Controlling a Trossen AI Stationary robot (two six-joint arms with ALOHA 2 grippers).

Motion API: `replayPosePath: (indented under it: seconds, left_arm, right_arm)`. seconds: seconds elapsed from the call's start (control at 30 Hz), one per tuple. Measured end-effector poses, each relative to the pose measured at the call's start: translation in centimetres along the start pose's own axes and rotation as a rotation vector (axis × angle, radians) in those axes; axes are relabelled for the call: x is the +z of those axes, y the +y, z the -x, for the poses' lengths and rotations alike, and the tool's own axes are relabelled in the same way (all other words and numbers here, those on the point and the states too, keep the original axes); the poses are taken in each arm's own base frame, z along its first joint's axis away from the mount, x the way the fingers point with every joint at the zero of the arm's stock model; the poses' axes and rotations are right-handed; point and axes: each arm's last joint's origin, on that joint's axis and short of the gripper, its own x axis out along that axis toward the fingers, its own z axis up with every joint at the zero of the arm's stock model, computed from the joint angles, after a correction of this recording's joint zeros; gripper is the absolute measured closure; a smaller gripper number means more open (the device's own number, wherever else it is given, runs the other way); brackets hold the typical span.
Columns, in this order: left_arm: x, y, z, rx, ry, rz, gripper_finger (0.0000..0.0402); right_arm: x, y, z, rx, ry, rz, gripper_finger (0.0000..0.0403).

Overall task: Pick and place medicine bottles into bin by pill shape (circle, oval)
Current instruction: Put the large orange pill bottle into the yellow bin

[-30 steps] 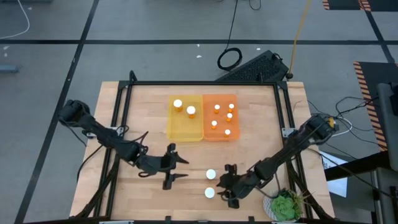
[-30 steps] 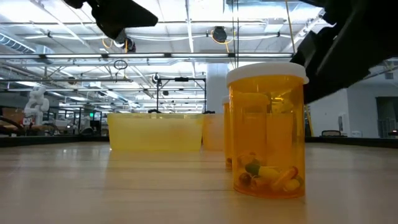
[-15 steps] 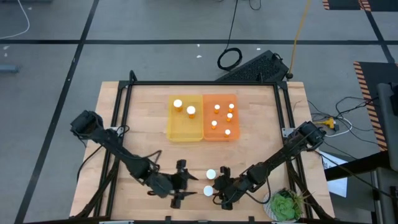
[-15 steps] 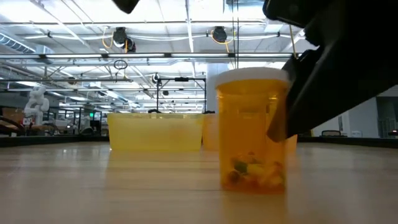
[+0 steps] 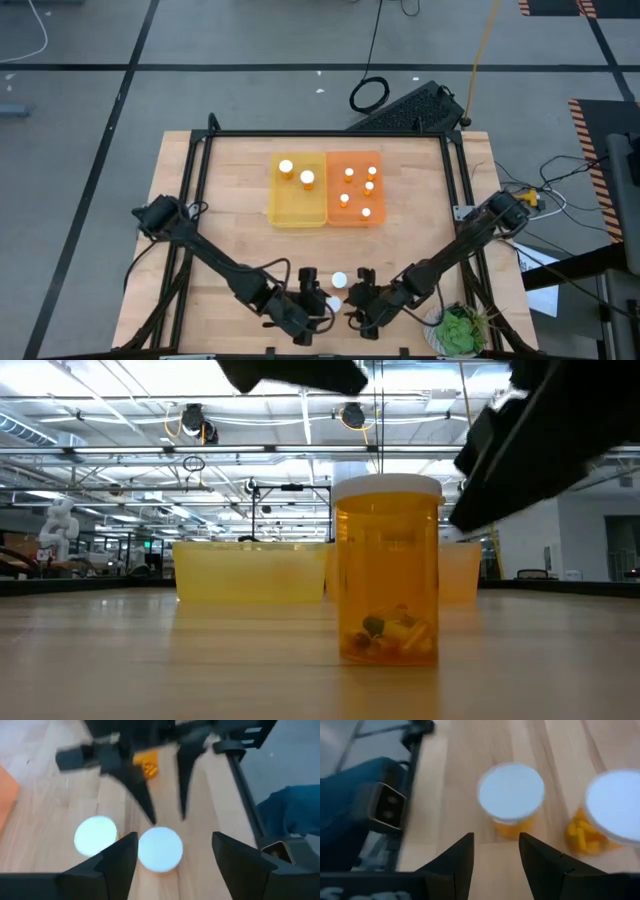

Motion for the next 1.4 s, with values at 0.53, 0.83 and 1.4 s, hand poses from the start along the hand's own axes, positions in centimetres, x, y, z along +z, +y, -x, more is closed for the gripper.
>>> replayPosePath:
  seconds: [0.53,0.83,1.4]
  left_arm:
    - [-1.0,1.4,-2.7,-0.020,0.080,0.064,0.0037]
    - [-2.2,1.9,-4.5,0.011,0.125,0.099,0.0037]
    - [-2.3,1.9,-4.5,0.010,0.123,0.048,0.0037]
  right_arm:
    - [-1.1,1.5,4.0,-0.095,-0.034,0.072,0.0255]
    - [-1.6,1.1,3.9,-0.104,-0.028,0.095,0.0255]
    - [-1.3,0.9,3.9,-0.205,-0.110,0.131,0.0255]
